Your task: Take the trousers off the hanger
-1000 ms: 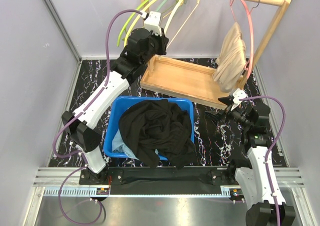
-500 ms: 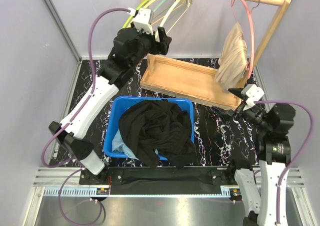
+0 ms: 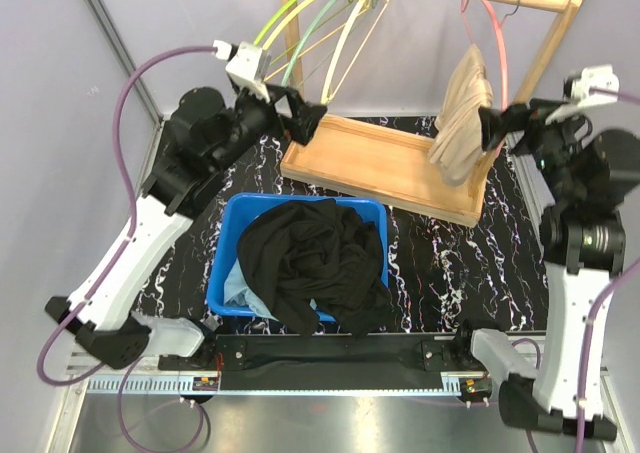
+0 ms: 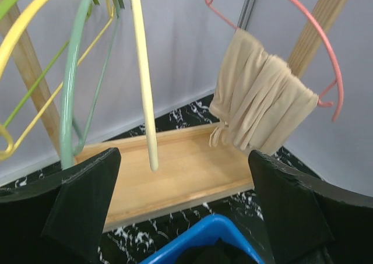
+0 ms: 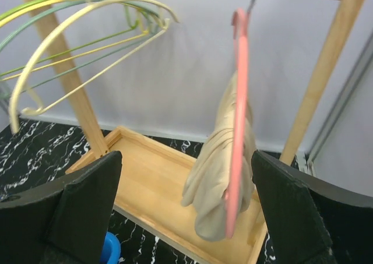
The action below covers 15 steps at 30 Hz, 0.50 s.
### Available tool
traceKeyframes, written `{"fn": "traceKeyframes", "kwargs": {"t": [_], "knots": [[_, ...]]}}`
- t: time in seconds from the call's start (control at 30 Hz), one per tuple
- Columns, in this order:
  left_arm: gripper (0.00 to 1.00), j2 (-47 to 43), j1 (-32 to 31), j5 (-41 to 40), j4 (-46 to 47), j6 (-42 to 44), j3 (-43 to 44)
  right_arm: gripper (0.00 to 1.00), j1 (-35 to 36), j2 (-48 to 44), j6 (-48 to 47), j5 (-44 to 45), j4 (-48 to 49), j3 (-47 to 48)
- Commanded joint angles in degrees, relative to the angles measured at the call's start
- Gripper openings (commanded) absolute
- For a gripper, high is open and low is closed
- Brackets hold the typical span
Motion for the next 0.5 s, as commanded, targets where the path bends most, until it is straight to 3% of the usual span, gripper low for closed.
{"fn": "traceKeyframes", "kwargs": {"t": [0.0,0.23,0.47], "knots": [[0.99,-6.16,-0.11,0.50,1.21,2.18,-5.02,1.00,-0.27,6.94,5.07,8.34,-0.53,8.28],[0.99,-20.31,-0.11,-2.94,3.06,3.06,-19.69,0.96,-1.06,19.18,7.45,8.35,-3.34,19.97],[0.99,-28.41,-0.11,-3.47,1.92,1.57,-27.08,0.83,-1.67,28.67,6.93,7.03,-6.07,25.27]]}}
